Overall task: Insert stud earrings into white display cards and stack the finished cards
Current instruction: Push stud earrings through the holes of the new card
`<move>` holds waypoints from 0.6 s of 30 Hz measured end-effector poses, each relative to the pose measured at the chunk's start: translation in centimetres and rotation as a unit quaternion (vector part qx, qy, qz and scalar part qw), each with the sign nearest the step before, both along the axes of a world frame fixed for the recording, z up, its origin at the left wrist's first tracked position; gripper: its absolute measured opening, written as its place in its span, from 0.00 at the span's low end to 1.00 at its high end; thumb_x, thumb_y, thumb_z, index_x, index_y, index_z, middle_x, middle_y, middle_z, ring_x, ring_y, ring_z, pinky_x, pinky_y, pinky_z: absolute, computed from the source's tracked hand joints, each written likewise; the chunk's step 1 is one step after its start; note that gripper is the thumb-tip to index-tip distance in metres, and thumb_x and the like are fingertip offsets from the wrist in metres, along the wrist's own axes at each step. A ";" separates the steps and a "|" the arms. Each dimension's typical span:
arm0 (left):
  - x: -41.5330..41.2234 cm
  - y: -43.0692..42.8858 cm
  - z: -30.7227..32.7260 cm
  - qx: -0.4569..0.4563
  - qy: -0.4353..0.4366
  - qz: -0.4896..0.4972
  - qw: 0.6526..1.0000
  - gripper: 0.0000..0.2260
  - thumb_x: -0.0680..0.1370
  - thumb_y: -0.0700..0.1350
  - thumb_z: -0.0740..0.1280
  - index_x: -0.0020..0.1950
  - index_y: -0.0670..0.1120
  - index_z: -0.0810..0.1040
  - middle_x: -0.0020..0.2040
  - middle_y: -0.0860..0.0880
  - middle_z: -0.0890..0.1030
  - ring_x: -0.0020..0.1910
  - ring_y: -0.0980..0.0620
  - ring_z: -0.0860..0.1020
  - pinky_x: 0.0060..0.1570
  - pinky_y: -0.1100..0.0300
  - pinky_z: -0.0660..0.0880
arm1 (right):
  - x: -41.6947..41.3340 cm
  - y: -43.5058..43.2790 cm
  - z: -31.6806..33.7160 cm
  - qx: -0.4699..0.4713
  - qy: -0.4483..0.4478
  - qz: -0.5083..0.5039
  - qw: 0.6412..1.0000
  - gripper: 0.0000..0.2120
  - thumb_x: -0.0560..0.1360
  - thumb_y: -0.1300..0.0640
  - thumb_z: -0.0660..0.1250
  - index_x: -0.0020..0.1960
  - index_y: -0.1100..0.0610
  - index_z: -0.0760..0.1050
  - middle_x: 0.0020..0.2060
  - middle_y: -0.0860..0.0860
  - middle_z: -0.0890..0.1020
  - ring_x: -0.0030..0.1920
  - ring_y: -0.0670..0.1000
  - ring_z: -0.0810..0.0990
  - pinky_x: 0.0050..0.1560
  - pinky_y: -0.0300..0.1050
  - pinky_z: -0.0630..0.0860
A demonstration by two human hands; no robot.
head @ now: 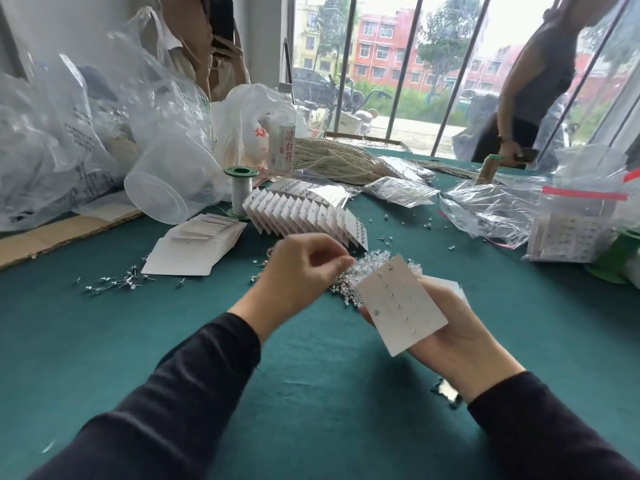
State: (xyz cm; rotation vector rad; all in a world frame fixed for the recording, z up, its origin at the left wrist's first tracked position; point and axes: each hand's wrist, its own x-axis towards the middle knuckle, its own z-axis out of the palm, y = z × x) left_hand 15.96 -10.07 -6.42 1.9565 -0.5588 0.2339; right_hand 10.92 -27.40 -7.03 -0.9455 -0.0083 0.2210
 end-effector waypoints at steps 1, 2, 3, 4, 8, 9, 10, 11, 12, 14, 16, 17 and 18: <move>-0.6 -0.9 -0.1 0.005 -0.021 -0.021 1.000 0.03 0.71 0.42 0.71 0.39 0.49 0.80 0.35 0.56 0.80 0.32 0.63 0.77 0.33 0.72 0.73 | 0.0 0.2 0.0 0.009 -0.005 0.009 1.000 0.10 0.63 0.64 0.68 0.43 0.62 0.71 0.36 0.59 0.79 0.36 0.57 0.80 0.38 0.52 0.79; -0.9 -1.7 -0.3 0.016 -0.049 -0.024 0.998 0.03 0.71 0.41 0.71 0.40 0.49 0.80 0.37 0.56 0.80 0.35 0.59 0.78 0.36 0.69 0.74 | 0.0 0.3 0.0 0.022 -0.009 0.018 1.000 0.16 0.59 0.64 0.73 0.43 0.62 0.72 0.37 0.60 0.78 0.37 0.57 0.80 0.40 0.53 0.79; -1.1 -2.2 -0.4 0.029 -0.077 -0.016 0.996 0.02 0.71 0.41 0.71 0.41 0.47 0.81 0.37 0.56 0.79 0.37 0.56 0.78 0.37 0.67 0.75 | 0.0 0.4 0.1 0.035 -0.010 0.025 0.999 0.22 0.53 0.64 0.77 0.44 0.62 0.72 0.37 0.60 0.78 0.37 0.57 0.79 0.43 0.55 0.78; -1.2 -2.5 -0.4 0.036 -0.099 -0.004 0.994 0.01 0.71 0.41 0.71 0.42 0.46 0.81 0.38 0.56 0.78 0.37 0.55 0.78 0.38 0.67 0.75 | 0.0 0.5 0.1 0.044 -0.010 0.030 0.999 0.27 0.49 0.63 0.80 0.44 0.62 0.73 0.38 0.60 0.78 0.38 0.57 0.79 0.45 0.56 0.77; -1.3 -2.6 -0.4 0.008 -0.136 0.026 0.990 0.01 0.71 0.40 0.71 0.42 0.43 0.81 0.39 0.55 0.77 0.37 0.55 0.76 0.39 0.69 0.74 | -0.2 0.7 0.3 0.045 -0.014 0.043 0.998 0.18 0.56 0.63 0.77 0.44 0.61 0.75 0.41 0.60 0.78 0.41 0.58 0.79 0.48 0.57 0.76; -1.4 -2.6 -0.3 0.002 -0.146 0.028 0.989 0.01 0.71 0.40 0.71 0.42 0.43 0.81 0.39 0.54 0.78 0.37 0.55 0.76 0.38 0.69 0.74 | -0.2 0.8 0.3 0.046 -0.010 0.046 0.998 0.14 0.62 0.63 0.71 0.46 0.61 0.73 0.43 0.60 0.77 0.42 0.58 0.78 0.49 0.58 0.75; -1.5 -2.7 -0.3 0.000 -0.156 0.029 0.987 0.01 0.71 0.40 0.71 0.42 0.43 0.81 0.39 0.53 0.78 0.37 0.55 0.76 0.38 0.68 0.74 | -0.2 1.0 0.3 0.049 -0.006 0.050 0.998 0.12 0.67 0.65 0.66 0.50 0.61 0.71 0.44 0.60 0.76 0.43 0.58 0.77 0.50 0.58 0.75; -1.6 -2.8 -0.2 0.000 -0.163 0.029 0.986 0.01 0.71 0.40 0.71 0.41 0.43 0.81 0.39 0.52 0.78 0.36 0.55 0.76 0.38 0.68 0.74 | -0.2 1.1 0.4 0.052 -0.004 0.051 0.997 0.12 0.69 0.66 0.62 0.52 0.60 0.70 0.45 0.60 0.76 0.43 0.57 0.77 0.48 0.57 0.76; -1.7 -2.9 -0.2 0.000 -0.166 0.029 0.986 0.01 0.71 0.40 0.71 0.41 0.43 0.81 0.39 0.51 0.78 0.36 0.54 0.76 0.37 0.67 0.73 | -0.1 1.2 0.4 0.053 -0.004 0.050 0.997 0.13 0.70 0.66 0.61 0.54 0.59 0.69 0.45 0.60 0.76 0.42 0.57 0.78 0.47 0.56 0.77; -1.7 -2.9 -0.3 -0.001 -0.169 0.031 0.985 0.02 0.71 0.40 0.71 0.41 0.42 0.81 0.39 0.51 0.78 0.35 0.54 0.76 0.37 0.67 0.73 | -0.2 1.3 0.4 0.054 -0.006 0.046 0.997 0.15 0.70 0.67 0.61 0.56 0.58 0.69 0.45 0.61 0.76 0.41 0.57 0.78 0.46 0.54 0.79; -1.7 -2.9 -0.3 0.005 -0.183 0.032 0.983 0.02 0.71 0.40 0.71 0.40 0.43 0.81 0.40 0.52 0.77 0.35 0.56 0.75 0.36 0.69 0.73 | -0.3 1.3 0.4 0.059 -0.009 0.041 0.997 0.16 0.68 0.67 0.62 0.55 0.60 0.70 0.44 0.61 0.78 0.41 0.57 0.80 0.45 0.53 0.80; -1.7 -3.0 -0.3 0.010 -0.194 0.032 0.980 0.02 0.71 0.41 0.71 0.40 0.43 0.81 0.40 0.52 0.77 0.35 0.56 0.75 0.36 0.69 0.73 | -0.3 1.3 0.5 0.059 -0.010 0.039 0.997 0.15 0.68 0.67 0.62 0.54 0.61 0.71 0.43 0.60 0.80 0.40 0.56 0.81 0.42 0.52 0.80; -1.7 -3.0 -0.4 0.016 -0.204 0.034 0.978 0.02 0.71 0.41 0.71 0.40 0.43 0.81 0.40 0.51 0.78 0.36 0.56 0.75 0.37 0.70 0.72 | -0.4 1.3 0.5 0.053 -0.009 0.035 0.998 0.13 0.68 0.67 0.62 0.52 0.62 0.71 0.40 0.60 0.80 0.38 0.55 0.82 0.39 0.50 0.80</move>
